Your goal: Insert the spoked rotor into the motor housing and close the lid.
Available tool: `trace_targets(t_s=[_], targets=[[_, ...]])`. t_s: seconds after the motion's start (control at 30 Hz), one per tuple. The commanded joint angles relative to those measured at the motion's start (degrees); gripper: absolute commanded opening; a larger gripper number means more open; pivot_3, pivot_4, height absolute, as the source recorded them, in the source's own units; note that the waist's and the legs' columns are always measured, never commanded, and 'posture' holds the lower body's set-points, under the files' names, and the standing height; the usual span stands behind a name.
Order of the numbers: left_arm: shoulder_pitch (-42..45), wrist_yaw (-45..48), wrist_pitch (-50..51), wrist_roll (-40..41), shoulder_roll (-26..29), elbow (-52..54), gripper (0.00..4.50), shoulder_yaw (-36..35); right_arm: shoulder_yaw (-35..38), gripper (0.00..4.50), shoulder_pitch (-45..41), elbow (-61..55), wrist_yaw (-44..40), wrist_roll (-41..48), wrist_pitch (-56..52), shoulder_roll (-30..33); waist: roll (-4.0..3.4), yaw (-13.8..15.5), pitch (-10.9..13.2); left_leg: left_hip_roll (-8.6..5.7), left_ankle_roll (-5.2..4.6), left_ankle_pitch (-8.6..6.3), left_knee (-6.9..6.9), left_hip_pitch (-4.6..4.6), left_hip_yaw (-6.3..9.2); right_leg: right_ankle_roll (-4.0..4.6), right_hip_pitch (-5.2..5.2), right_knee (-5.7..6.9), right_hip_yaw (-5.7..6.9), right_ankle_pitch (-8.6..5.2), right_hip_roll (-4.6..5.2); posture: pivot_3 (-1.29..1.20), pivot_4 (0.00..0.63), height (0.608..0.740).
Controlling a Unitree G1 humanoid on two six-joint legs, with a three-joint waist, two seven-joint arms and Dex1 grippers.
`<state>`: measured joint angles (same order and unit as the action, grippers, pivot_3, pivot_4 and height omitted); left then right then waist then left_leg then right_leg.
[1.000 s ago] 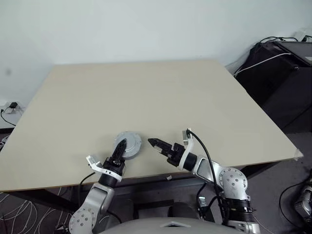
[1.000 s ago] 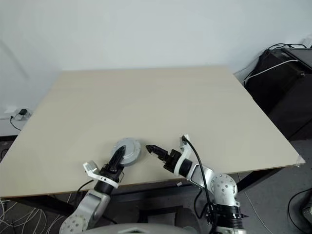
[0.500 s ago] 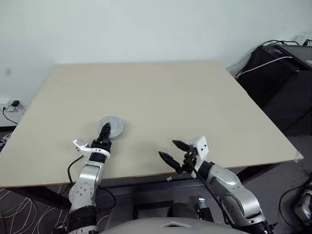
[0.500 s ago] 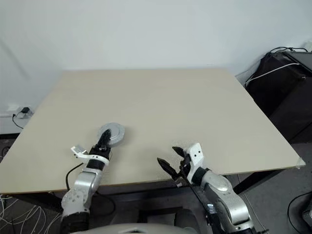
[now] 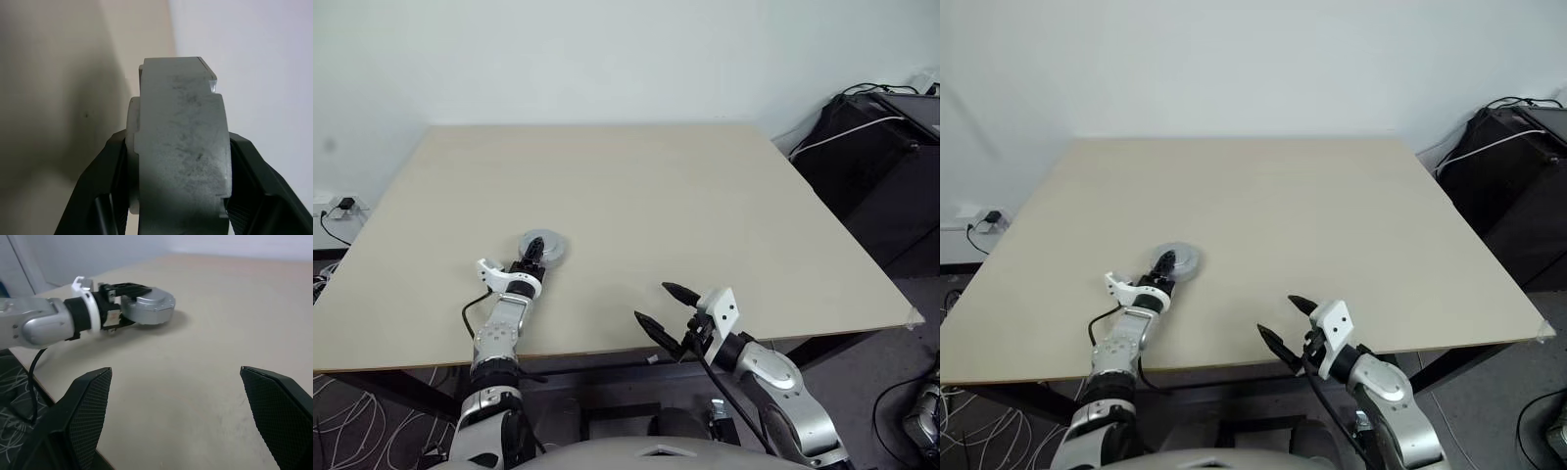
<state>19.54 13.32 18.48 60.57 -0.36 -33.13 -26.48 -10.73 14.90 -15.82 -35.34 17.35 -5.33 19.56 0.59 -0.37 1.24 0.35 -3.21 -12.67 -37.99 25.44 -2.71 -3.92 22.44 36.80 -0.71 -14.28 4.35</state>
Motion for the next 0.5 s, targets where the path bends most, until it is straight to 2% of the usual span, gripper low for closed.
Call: trace_targets(t_s=[0.03,0.27,0.5], targets=[[5.6,1.5,-1.9,-3.0,1.0,-2.1,2.14,-0.8,0.6,4.5,-0.3,-0.3,-0.1,-0.2,1.4,-0.4,0.02,0.0,0.0,0.0,0.0,0.0,0.0,0.0,0.0,-0.01,0.0,0.0,0.0,0.01,0.0,0.0,0.0,0.74],[12.4,1.3,-4.9,-7.0,2.2,-9.6,2.14,-4.0,0.3,4.5,0.3,0.2,0.0,-0.4,0.9,-0.9,0.05,-0.1,0.0,0.0,0.01,0.01,0.01,0.0,0.0,-0.07,0.01,0.0,-0.01,0.04,0.0,0.0,0.0,0.74],[16.1,-2.8,-6.0,-11.5,2.6,-16.0,2.14,-5.4,0.2,4.5,-0.1,-0.1,0.1,-0.5,0.0,-1.4,0.06,-0.1,0.0,-0.01,-0.01,0.05,-0.01,0.0,-0.01,-0.24,-0.01,0.0,-0.01,0.14,0.0,0.0,0.0,0.74]])
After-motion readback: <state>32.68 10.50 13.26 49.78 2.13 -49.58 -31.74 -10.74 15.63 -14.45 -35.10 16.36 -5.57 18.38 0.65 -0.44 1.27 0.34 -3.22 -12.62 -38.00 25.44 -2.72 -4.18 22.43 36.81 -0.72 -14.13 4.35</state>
